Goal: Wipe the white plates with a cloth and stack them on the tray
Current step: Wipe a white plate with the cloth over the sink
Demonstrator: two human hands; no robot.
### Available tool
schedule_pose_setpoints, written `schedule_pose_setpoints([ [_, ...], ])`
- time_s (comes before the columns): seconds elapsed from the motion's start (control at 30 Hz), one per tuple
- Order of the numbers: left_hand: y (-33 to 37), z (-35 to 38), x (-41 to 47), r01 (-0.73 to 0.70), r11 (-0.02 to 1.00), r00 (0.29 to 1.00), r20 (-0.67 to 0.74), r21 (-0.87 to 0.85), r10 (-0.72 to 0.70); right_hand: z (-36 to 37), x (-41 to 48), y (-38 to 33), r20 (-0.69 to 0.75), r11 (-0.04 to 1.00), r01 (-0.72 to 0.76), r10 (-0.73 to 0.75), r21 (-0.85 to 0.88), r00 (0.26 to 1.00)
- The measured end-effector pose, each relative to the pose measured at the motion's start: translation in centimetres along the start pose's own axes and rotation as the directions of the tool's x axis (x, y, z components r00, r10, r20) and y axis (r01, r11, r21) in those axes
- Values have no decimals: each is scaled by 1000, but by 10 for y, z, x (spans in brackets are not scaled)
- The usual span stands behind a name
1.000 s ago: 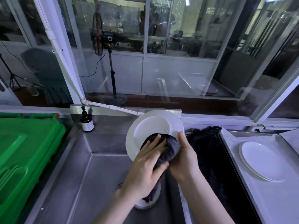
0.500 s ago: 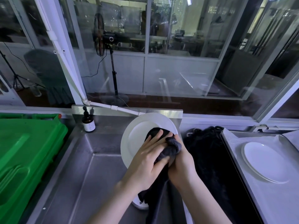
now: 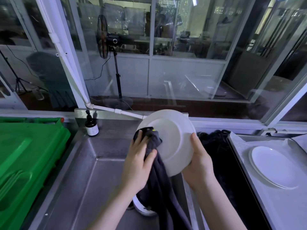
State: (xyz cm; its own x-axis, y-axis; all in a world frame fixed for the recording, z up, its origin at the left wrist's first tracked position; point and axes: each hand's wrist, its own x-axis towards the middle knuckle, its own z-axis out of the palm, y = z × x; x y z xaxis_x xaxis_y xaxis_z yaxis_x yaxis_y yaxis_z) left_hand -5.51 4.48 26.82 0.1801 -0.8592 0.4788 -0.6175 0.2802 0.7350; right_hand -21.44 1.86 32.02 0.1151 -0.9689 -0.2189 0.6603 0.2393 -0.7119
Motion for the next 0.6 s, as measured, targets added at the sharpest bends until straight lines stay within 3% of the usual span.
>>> schedule_pose_setpoints([
  [0.13,30,15,-8,-273,960,948,184,60,258,3,1,9,1,995,-98,98,27,995],
  [0.27,30,3,16,-177,984,974,151,26,171,0,-5,8,32,993,-115,114,26,993],
  [0.43,15,-6,16,-63,998,998,-17,20,63,1,-3,-13,11,999,32,-31,-18,999],
  [0.5,17,-2,7,-87,994,996,3,63,87,0,-3,-15,-6,999,38,-39,-17,999],
  [0.6,28,12,-2,-265,958,958,142,106,249,-1,-4,-6,1,999,-34,34,14,999],
])
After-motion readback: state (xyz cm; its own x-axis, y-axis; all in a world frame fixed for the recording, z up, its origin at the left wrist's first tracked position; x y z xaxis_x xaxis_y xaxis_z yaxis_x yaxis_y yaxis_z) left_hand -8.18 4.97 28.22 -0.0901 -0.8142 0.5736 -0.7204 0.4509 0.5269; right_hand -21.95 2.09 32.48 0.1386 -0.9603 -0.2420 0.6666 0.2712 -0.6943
